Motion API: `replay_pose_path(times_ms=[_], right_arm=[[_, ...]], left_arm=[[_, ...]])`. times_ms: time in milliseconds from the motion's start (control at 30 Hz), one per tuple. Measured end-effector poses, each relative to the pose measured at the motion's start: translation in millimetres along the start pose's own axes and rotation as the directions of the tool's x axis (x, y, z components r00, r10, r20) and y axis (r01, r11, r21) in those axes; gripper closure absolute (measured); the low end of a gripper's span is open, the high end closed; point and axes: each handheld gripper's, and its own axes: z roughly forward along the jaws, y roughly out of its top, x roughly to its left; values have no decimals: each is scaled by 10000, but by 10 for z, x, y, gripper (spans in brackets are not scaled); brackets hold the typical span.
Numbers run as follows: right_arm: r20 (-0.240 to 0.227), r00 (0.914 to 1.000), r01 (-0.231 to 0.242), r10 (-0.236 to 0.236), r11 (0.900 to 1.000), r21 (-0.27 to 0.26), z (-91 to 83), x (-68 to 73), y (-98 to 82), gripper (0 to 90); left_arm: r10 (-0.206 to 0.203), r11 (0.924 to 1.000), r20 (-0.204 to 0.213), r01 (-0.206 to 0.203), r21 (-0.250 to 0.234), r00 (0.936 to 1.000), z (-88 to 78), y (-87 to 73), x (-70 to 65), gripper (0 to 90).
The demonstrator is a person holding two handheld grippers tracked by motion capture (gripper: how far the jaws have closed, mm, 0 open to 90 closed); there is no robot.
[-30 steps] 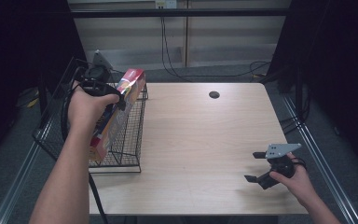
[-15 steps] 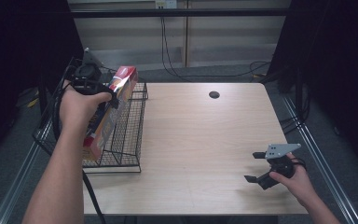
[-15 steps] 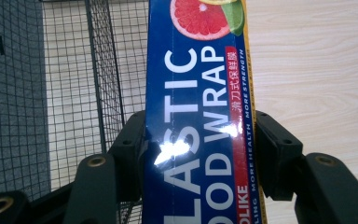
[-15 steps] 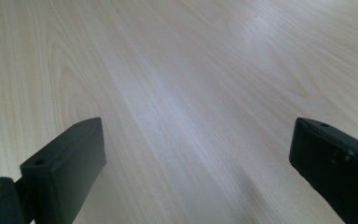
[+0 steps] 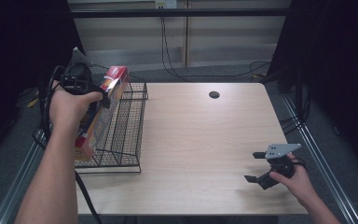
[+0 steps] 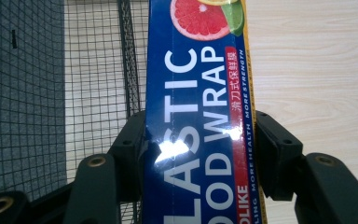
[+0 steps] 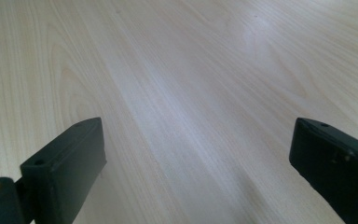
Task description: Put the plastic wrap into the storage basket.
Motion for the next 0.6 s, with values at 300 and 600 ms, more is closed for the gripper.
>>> replay_pose_path(times_ms=[300, 600], right_arm=[[22, 10000, 3, -3, 10000, -11, 0, 2, 2, 33], [17, 10000, 27, -27, 10000, 1, 0, 4, 3, 33]], left_arm=[[-167, 9998, -106, 166, -51, 9998, -48, -18, 88, 447], [-379, 9991, -243, 375, -173, 9990, -92, -41, 182, 447]])
